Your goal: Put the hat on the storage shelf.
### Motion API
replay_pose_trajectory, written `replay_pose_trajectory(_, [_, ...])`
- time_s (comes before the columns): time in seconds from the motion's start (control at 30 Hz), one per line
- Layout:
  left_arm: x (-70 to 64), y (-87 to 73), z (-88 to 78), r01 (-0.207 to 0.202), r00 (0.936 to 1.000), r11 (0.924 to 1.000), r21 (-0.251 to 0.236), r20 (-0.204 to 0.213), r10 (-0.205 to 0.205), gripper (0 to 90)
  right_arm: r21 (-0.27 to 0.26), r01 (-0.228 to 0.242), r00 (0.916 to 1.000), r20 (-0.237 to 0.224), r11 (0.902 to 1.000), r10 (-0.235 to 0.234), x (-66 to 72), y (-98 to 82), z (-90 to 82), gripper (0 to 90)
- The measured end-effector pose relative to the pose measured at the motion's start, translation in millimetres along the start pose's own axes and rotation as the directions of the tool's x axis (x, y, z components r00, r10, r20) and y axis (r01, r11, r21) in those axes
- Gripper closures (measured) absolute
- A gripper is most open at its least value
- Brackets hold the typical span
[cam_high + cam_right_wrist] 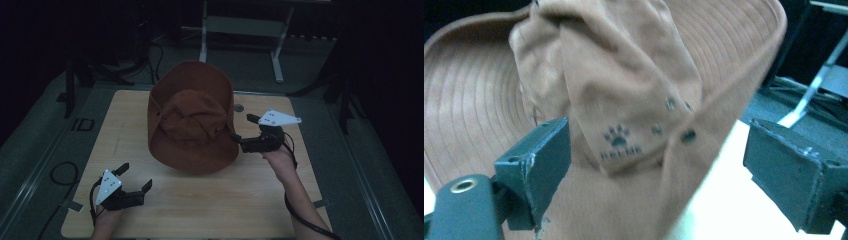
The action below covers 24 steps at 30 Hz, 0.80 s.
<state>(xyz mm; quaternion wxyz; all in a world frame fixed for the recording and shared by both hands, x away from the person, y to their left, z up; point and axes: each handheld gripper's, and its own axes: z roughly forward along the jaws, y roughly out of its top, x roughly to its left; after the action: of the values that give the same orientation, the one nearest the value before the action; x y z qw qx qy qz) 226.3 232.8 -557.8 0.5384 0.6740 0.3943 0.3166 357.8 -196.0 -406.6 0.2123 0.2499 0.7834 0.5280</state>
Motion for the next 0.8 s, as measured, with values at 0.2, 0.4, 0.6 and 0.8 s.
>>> replay_pose_trajectory(0.2, [0.0, -0.5, 0.8, 0.002, 1.0000, 1.0000, 0.003, -0.001, -0.002, 2.4, 0.008, -0.027, 0.9994, 0.021, 0.9996, 0.026, -8.2, -20.9, -12.9, 11.7])
replay_pose_trajectory(0.4, [0.3, -1.6, 1.6, -0.002, 1.0000, 0.9999, 0.012, 0.002, 0.002, 2.4, 0.037, -0.043, 0.9986, 0.033, 0.9984, 0.042, -14.7, -43.2, -18.9, 11.8])
replay_pose_trajectory(0.6, [0.6, -2.2, 2.0, 0.003, 1.0000, 0.9999, 0.016, 0.006, -0.003, 2.4, 0.067, -0.048, 0.9985, 0.030, 0.9966, 0.046, -18.1, -67.3, -19.2, 12.3])
replay_pose_trajectory(0.8, [0.9, -2.9, 2.4, 0.007, 1.0000, 0.9998, 0.019, 0.006, -0.007, 2.4, 0.092, -0.064, 0.9978, 0.021, 0.9937, 0.062, -19.2, -95.4, -18.3, 12.8])
